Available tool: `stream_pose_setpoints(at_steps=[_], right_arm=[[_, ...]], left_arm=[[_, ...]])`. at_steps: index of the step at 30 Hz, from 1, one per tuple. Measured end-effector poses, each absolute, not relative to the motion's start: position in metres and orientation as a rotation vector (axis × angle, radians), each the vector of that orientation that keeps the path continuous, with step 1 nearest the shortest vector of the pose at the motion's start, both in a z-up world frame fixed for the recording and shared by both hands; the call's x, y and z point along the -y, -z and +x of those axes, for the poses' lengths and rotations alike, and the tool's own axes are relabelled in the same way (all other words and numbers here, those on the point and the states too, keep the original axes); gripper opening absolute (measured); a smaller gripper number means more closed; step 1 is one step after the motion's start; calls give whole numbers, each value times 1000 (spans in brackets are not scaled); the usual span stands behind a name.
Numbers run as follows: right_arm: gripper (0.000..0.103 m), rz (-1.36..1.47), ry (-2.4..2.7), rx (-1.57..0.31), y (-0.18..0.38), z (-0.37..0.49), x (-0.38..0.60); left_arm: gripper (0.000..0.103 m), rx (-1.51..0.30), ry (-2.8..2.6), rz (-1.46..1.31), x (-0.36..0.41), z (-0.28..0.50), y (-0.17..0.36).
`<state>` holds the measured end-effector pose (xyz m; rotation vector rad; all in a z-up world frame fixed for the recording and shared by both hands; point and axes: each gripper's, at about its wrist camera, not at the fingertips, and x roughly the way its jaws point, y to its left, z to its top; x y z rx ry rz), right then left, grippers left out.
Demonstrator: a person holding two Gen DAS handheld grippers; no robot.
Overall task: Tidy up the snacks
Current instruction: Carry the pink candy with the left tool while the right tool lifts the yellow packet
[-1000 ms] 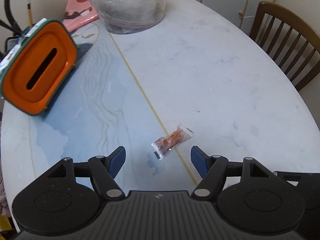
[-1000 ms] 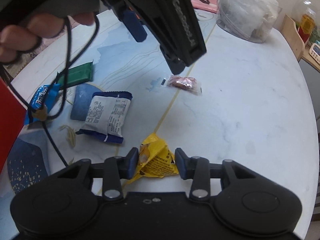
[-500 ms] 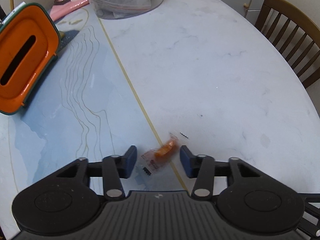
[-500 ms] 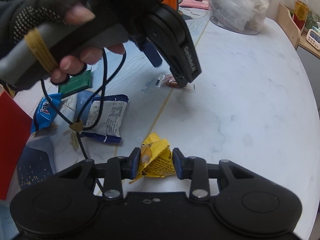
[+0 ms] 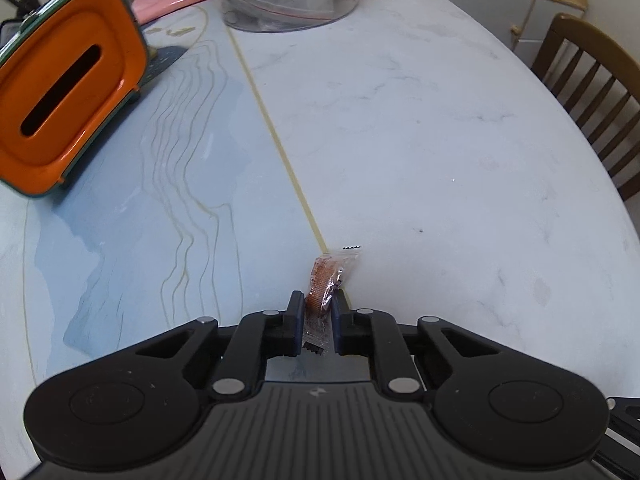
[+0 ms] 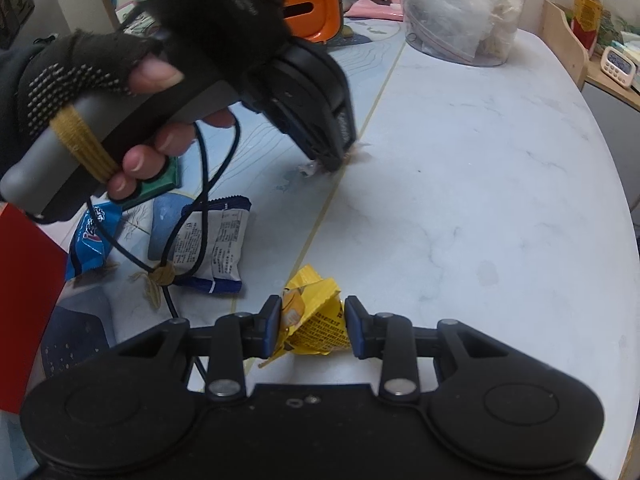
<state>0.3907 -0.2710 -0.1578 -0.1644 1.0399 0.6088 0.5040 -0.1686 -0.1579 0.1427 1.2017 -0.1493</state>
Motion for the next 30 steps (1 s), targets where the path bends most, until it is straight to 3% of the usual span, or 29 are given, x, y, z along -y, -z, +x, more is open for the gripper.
stream_pose_setpoints(at_steps=[16, 30], right_arm=[[32, -114, -578, -997, 107, 346, 295], [32, -111, -581, -932, 42, 271, 285]], left_arm=[[13, -1179, 141, 15, 150, 433, 89], [13, -1106, 165, -59, 118, 327, 15]])
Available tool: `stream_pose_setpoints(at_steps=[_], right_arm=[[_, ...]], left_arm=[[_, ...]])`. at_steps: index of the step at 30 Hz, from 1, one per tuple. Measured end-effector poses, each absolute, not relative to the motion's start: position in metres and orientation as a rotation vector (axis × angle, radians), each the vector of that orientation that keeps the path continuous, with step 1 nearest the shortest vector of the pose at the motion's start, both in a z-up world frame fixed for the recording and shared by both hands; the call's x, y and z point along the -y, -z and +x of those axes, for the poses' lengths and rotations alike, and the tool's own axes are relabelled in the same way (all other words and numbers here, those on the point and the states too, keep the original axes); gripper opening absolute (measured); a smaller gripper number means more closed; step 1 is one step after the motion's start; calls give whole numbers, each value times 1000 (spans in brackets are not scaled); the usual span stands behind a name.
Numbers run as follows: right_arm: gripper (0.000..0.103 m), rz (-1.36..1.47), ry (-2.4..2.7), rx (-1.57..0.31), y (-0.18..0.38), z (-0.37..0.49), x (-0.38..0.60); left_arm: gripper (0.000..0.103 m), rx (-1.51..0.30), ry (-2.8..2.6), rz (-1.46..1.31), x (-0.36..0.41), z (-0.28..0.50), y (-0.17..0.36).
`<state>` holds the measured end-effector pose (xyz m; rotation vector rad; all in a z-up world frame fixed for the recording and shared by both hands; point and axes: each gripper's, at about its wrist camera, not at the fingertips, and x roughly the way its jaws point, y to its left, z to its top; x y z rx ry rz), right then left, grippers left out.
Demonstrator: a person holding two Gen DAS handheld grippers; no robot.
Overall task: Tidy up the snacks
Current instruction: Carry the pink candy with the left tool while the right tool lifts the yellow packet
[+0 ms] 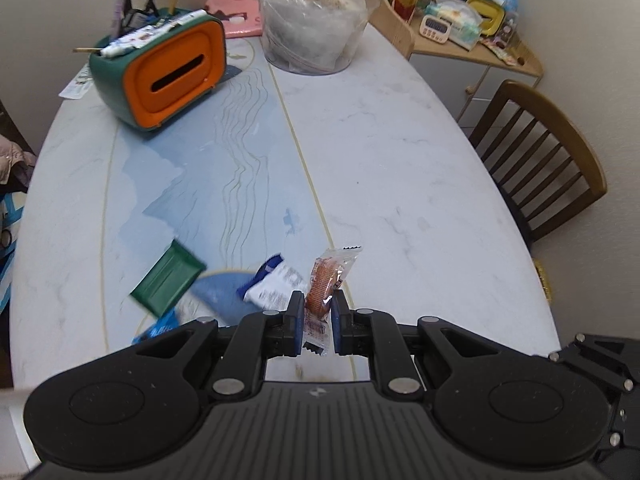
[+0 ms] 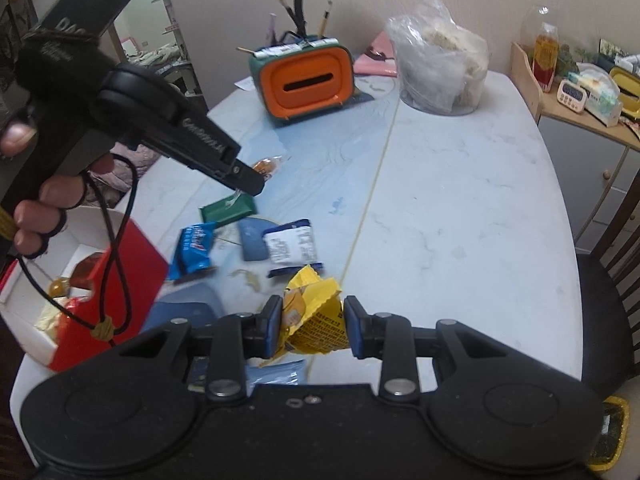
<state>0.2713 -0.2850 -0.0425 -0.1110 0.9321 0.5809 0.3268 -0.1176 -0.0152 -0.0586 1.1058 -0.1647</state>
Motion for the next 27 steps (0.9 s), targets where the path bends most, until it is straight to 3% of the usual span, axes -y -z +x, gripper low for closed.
stream_pose_setpoints(at_steps=[14, 27], right_arm=[[32, -157, -703, -870, -8, 190, 213], [32, -220, -861, -851, -16, 136, 117]], left_arm=[[13, -1049, 93, -142, 23, 207, -32], [13, -1029, -64, -204, -79, 121, -43]])
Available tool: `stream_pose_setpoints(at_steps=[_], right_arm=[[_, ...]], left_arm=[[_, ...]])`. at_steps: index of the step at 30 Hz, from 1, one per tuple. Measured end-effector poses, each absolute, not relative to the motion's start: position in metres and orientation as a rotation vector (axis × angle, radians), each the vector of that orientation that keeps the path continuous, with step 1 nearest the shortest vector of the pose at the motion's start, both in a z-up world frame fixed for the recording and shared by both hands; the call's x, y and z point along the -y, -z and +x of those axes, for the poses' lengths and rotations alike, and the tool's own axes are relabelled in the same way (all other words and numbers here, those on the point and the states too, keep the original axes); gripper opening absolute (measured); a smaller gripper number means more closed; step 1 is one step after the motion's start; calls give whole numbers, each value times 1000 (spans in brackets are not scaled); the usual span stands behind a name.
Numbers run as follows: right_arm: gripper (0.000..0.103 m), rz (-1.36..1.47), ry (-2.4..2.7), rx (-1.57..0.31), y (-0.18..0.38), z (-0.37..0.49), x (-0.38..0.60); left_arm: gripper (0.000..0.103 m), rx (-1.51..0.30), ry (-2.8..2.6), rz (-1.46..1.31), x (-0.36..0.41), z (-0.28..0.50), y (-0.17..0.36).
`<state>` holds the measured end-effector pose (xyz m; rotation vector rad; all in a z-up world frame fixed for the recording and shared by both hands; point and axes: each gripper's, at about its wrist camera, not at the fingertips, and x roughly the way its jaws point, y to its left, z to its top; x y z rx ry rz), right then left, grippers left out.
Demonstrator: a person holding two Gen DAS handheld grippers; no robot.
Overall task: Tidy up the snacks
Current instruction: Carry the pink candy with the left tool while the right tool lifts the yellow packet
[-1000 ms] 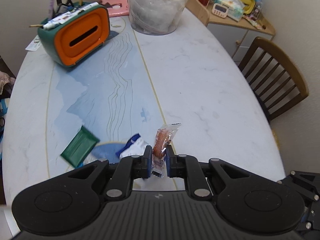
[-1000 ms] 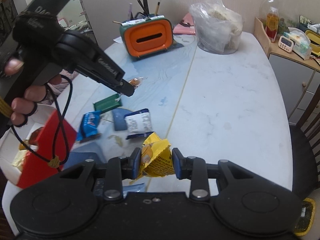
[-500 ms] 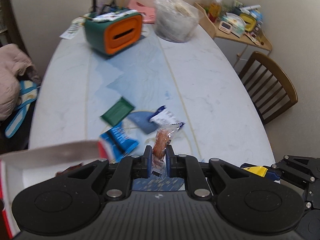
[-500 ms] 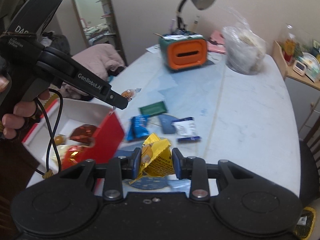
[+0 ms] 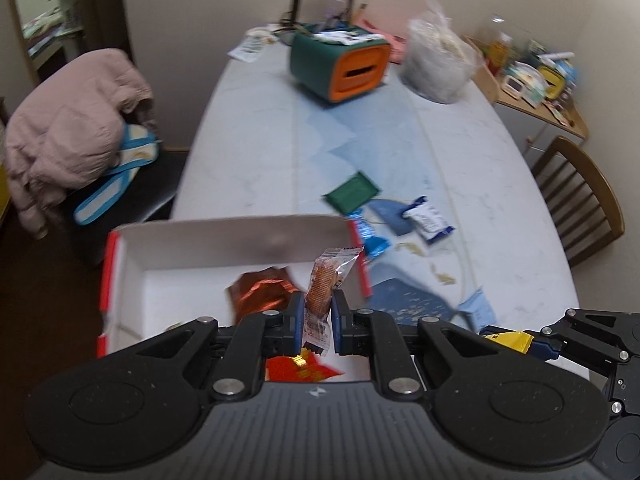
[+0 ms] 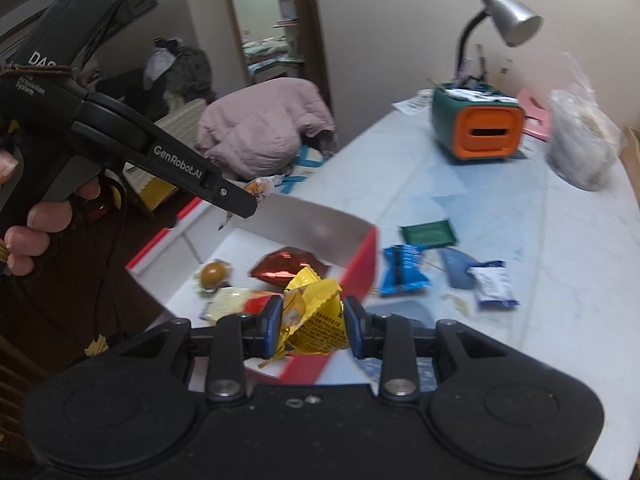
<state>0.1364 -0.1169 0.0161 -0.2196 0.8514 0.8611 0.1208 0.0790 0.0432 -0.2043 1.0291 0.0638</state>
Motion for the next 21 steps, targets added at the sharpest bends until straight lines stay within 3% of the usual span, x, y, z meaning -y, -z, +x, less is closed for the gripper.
stream_pose_setpoints(at_steps=[11, 21], right_arm=[[32, -236, -940, -892, -1, 120, 61], [32, -271, -944, -936, 35, 127, 25]], left_arm=[[13, -1066, -170, -248, -140, 85, -20], [13, -1144, -214, -268, -170, 88, 34]])
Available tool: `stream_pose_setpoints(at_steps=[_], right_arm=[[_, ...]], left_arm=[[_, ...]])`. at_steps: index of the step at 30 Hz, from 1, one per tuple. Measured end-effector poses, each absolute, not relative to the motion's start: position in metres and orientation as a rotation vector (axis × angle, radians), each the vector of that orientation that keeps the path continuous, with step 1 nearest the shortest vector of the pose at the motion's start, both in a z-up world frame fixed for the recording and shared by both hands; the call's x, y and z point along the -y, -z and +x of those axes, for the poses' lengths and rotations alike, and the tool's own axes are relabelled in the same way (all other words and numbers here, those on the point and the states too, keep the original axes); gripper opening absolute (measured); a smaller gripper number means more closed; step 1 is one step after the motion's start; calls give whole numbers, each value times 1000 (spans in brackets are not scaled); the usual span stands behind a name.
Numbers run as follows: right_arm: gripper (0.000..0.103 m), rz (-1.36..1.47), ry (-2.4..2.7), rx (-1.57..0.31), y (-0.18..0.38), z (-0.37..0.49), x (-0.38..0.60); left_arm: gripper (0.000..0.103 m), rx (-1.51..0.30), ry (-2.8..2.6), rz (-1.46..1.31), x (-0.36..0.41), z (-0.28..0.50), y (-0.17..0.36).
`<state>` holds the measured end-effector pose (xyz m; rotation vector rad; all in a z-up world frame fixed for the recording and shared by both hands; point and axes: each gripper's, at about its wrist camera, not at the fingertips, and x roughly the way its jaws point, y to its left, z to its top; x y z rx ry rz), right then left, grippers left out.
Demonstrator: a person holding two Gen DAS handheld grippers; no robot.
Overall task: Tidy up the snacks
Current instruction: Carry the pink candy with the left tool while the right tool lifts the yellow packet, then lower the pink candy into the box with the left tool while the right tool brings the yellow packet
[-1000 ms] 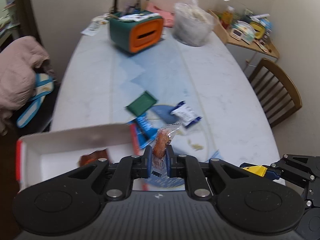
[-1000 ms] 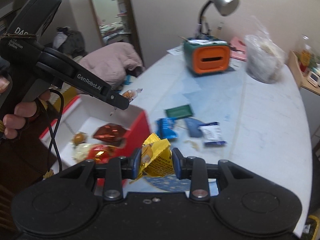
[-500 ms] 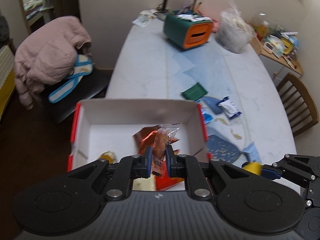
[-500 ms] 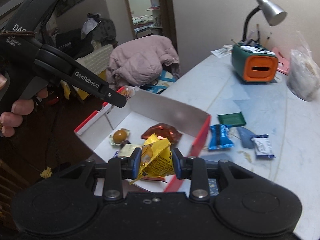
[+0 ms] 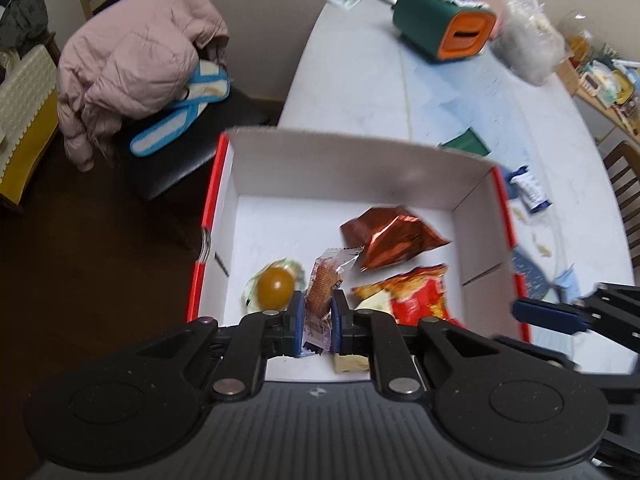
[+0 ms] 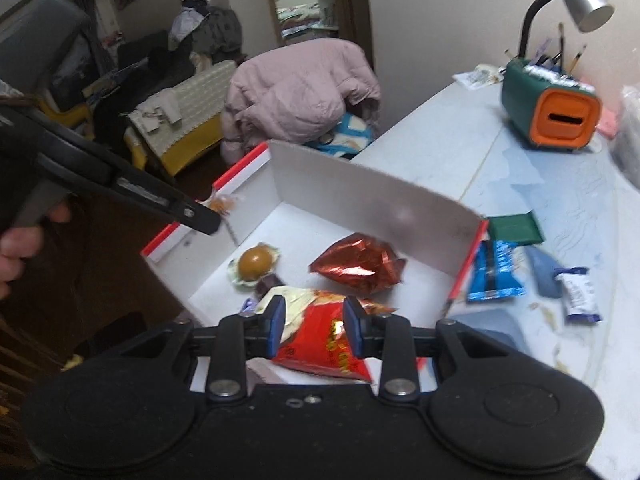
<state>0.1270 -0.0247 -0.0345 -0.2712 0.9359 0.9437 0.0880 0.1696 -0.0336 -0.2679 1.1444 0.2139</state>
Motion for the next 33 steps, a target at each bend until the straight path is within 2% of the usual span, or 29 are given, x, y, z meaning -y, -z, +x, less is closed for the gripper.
stream_pose_setpoints(at_steps=[6, 12, 21, 26, 28, 33], right_arm=[[33, -307, -986, -941, 36, 114, 43], [33, -279, -980, -998, 44, 96, 71], [35, -266, -929, -1123, 95, 53, 94], [46, -306, -883, -1148, 120, 39, 94], [57, -327, -885, -1142, 124, 35, 91], [61, -385, -876, -1134, 139, 30, 81]], left_arm=[[13, -1176, -216, -285, -178, 85, 56], [13, -1140, -178, -257, -163, 77, 54], [13, -1099, -125, -217, -145, 63, 49], [13, -1106, -126, -222, -147, 62, 52], [13, -1107, -124, -222, -147, 62, 53], [13, -1114, -121, -220, -146, 63, 57]])
